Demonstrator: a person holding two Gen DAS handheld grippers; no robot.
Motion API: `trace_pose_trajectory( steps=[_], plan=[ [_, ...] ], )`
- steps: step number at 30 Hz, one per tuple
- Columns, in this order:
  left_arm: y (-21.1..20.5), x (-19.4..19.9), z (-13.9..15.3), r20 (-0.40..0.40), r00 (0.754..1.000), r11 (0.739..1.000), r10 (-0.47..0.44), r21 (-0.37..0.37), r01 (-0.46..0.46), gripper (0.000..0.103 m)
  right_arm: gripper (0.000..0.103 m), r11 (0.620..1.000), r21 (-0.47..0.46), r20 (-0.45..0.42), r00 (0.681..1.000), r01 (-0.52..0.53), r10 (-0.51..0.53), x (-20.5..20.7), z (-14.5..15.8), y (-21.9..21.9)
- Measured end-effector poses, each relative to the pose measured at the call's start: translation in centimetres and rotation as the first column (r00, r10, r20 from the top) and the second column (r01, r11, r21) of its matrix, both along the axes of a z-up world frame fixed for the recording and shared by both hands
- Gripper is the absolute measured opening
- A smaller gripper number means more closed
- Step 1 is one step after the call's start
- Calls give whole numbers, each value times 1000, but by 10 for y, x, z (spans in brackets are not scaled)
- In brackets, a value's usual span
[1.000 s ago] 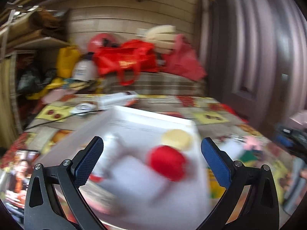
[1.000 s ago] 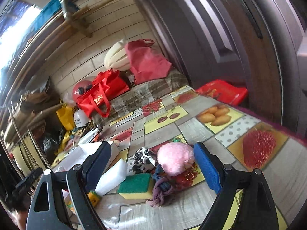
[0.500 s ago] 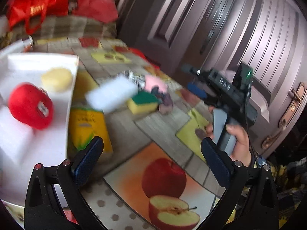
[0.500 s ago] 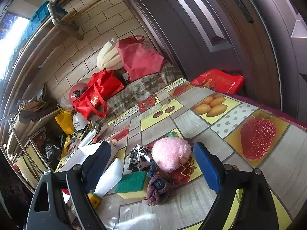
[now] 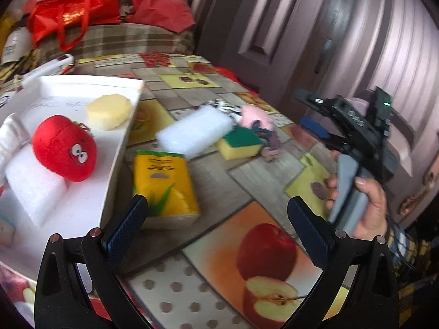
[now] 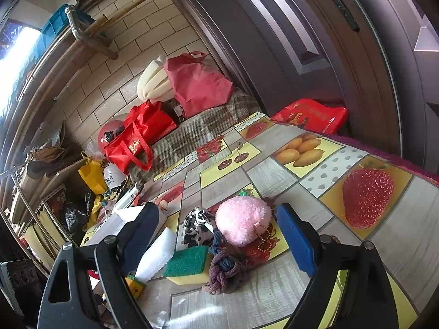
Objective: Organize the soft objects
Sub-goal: 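Grasp the yellow tissue pack with the left gripper while the right grasps the braided rope toy, then carry the yellow tissue pack over the box with the left gripper while the right carries the rope toy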
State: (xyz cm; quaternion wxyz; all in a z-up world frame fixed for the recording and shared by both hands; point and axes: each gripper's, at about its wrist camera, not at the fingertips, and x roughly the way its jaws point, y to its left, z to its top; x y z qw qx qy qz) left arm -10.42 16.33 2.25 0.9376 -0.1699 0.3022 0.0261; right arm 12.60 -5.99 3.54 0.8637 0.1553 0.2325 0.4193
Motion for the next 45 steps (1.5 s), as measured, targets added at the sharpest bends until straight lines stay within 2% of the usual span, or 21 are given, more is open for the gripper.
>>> trace_pose_trajectory(
  steps=[9,14,16,20,24,27,28,30,32,33,34,35,36,40,45],
  plan=[
    [6,24,-3,-48,991,990,122,70,-119,102,88,1000,5,3,1000,2,-2,-1,1,-1],
    [2,35,-6,-65,990,988,129,91,-123,102,88,1000,17,9,1000,21,-21,0,7,-7],
    [-4,38,-6,-71,993,991,89,104,-82,102,88,1000,-15,6,1000,16,-16,3,9,-6],
    [-18,33,-2,-43,999,995,2,100,2,102,88,977,-208,-5,999,-54,54,6,7,18],
    [-18,26,6,-6,996,981,92,170,-90,102,88,943,-311,-52,993,-119,108,8,-5,38],
    [-13,36,2,-46,995,983,83,169,-74,102,87,932,-328,-80,987,-155,136,12,-11,46],
    [-13,40,0,-66,995,984,74,168,-62,102,84,928,-334,-87,986,-164,143,13,-13,48],
    [-17,52,-8,-136,989,982,63,186,-37,102,62,916,-348,-112,979,-201,172,14,-17,54],
    [-20,55,-10,-154,986,978,64,209,-31,102,47,898,-367,-153,968,-241,198,16,-23,61],
    [-22,56,-11,-157,986,976,61,214,-27,97,41,889,-371,-184,960,-266,211,19,-27,64],
    [-23,56,-11,-158,985,975,63,222,-27,79,36,886,-366,-205,953,-284,221,21,-30,65],
    [-23,56,-12,-159,985,974,67,225,-30,69,25,887,-354,-215,949,-298,233,21,-31,64],
    [-22,56,-12,-160,985,976,61,217,-25,57,24,887,-346,-208,947,-305,245,19,-29,62],
    [-26,49,-7,-115,992,973,50,228,-22,52,21,902,-339,-122,963,-267,240,5,-18,52],
    [-32,31,6,1,998,966,61,253,-60,51,21,964,-206,46,982,-170,183,-15,2,22]
  ],
)
